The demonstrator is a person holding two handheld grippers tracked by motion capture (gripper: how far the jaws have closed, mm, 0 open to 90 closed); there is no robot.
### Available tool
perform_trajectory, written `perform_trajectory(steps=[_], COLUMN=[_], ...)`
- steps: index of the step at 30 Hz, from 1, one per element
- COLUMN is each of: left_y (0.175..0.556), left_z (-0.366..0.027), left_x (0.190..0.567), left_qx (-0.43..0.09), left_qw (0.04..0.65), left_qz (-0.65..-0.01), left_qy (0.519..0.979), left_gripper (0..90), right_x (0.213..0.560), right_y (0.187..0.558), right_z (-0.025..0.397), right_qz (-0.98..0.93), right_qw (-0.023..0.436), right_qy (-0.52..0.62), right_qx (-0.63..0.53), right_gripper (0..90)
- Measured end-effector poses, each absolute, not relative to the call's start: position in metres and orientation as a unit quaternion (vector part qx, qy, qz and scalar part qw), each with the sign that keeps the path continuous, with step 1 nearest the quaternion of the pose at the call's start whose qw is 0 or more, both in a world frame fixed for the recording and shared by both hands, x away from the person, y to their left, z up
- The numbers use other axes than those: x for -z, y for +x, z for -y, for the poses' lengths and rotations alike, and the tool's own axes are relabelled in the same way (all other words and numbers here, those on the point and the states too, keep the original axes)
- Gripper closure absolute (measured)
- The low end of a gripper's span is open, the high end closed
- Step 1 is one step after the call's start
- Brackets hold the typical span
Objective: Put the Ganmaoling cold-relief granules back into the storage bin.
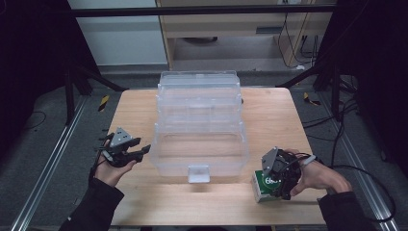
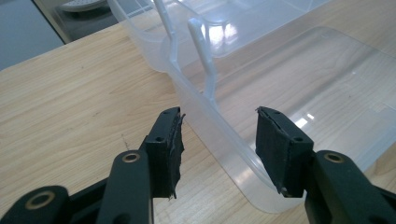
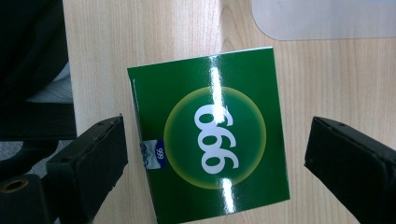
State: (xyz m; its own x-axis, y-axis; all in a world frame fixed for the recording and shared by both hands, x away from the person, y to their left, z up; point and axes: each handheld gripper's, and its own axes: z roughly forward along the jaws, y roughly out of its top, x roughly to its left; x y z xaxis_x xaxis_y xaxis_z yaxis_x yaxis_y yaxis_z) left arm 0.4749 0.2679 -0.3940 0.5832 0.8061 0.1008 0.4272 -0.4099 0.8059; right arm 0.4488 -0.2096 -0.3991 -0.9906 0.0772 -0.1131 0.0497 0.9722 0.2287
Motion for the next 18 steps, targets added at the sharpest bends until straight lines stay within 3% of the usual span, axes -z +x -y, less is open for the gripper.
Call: perform_trajectory(steps=[18], left_y=[0.478], left_z=[-0.275], left_x=[0.396], left_qx=[-0.250], left_qw=[0.380], left_qz=[-0.395], left_qy=[0.798], left_gripper=[50.5], right_x=[0.421], right_y=[0.456], right_z=[0.205], right_qz=[-0.995], right_qw=[0.037], right_qy=[0.013], right_qx=[-0.096], right_gripper=[11.5])
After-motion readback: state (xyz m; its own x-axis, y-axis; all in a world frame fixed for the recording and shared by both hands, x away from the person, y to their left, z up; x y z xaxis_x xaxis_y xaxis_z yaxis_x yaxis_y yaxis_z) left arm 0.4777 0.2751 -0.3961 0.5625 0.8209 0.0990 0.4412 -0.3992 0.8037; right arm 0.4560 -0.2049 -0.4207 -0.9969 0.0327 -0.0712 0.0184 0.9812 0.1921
